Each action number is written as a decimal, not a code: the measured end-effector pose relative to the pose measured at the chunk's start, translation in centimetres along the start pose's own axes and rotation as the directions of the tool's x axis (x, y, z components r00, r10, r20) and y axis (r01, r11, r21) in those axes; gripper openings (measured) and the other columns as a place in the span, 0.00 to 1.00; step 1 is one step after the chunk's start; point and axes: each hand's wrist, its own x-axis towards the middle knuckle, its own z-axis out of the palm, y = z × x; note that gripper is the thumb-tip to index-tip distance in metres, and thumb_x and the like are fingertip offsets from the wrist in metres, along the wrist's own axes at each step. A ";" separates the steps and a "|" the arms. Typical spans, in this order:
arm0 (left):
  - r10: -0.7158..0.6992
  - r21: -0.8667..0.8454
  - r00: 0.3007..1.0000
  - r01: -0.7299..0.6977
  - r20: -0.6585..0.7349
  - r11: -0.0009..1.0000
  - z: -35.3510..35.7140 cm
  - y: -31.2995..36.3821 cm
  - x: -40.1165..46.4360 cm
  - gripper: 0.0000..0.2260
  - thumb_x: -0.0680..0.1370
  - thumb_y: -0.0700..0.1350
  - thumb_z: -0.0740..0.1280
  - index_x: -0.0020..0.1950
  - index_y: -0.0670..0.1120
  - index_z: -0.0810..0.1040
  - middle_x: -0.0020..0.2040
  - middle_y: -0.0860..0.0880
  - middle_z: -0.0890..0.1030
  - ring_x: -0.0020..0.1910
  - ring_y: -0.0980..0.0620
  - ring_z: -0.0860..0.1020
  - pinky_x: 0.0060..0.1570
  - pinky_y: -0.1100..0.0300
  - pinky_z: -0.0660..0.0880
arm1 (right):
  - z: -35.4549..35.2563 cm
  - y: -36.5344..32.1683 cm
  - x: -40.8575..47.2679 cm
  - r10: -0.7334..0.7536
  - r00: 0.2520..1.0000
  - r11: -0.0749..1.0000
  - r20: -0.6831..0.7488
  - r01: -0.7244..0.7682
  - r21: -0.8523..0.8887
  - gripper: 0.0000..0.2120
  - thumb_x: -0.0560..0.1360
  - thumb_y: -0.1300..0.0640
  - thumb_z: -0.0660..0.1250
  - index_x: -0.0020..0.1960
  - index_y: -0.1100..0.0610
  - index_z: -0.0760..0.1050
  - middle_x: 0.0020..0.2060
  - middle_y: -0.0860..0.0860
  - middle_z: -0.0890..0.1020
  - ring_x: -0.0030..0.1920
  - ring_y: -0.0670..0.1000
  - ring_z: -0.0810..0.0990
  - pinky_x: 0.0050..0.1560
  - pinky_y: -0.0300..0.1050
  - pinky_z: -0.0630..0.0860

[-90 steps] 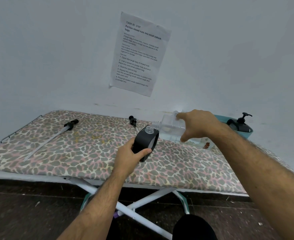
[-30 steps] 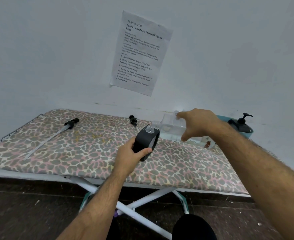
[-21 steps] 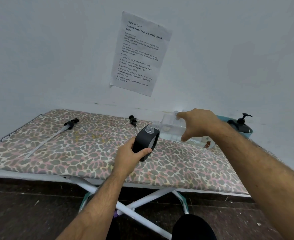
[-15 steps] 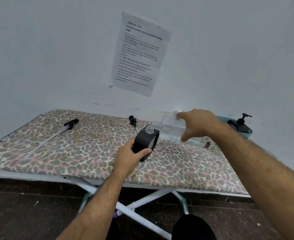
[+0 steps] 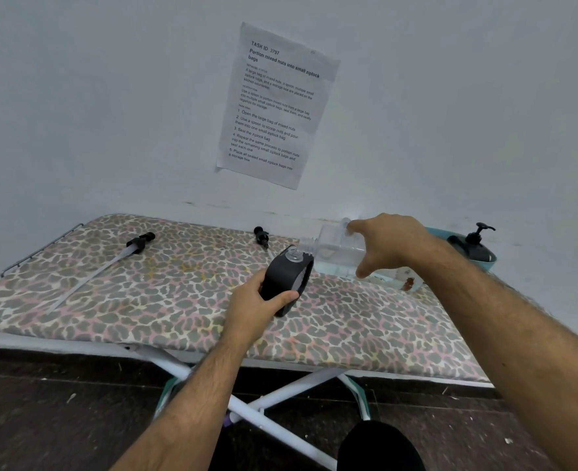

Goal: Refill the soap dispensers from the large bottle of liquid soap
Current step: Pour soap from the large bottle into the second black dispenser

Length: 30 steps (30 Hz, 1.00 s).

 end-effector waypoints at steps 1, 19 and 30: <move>0.000 -0.001 1.000 0.000 -0.001 1.000 0.0 0.0 0.0 0.25 0.71 0.54 0.77 0.66 0.53 0.77 0.55 0.59 0.83 0.52 0.63 0.80 0.52 0.62 0.78 | 0.0 0.0 0.0 0.000 1.000 1.000 -0.001 0.000 -0.001 0.38 0.66 0.39 0.76 0.72 0.43 0.65 0.37 0.40 0.68 0.45 0.48 0.73 0.35 0.40 0.63; 0.007 -0.010 1.000 -0.007 0.006 1.000 -0.1 0.1 -0.1 0.24 0.71 0.54 0.77 0.65 0.54 0.77 0.53 0.61 0.82 0.51 0.64 0.80 0.53 0.62 0.79 | -0.1 -0.1 0.0 0.011 1.000 1.000 0.017 -0.011 -0.007 0.39 0.66 0.39 0.76 0.72 0.43 0.65 0.36 0.40 0.68 0.46 0.48 0.73 0.39 0.42 0.67; 0.006 0.012 1.000 -0.006 0.001 1.000 -0.1 0.1 -0.1 0.24 0.71 0.55 0.76 0.65 0.54 0.77 0.52 0.61 0.81 0.51 0.63 0.80 0.52 0.61 0.79 | -0.1 0.0 0.0 0.014 1.000 1.000 0.024 -0.013 -0.022 0.39 0.66 0.39 0.76 0.72 0.43 0.65 0.36 0.40 0.69 0.46 0.49 0.73 0.40 0.43 0.68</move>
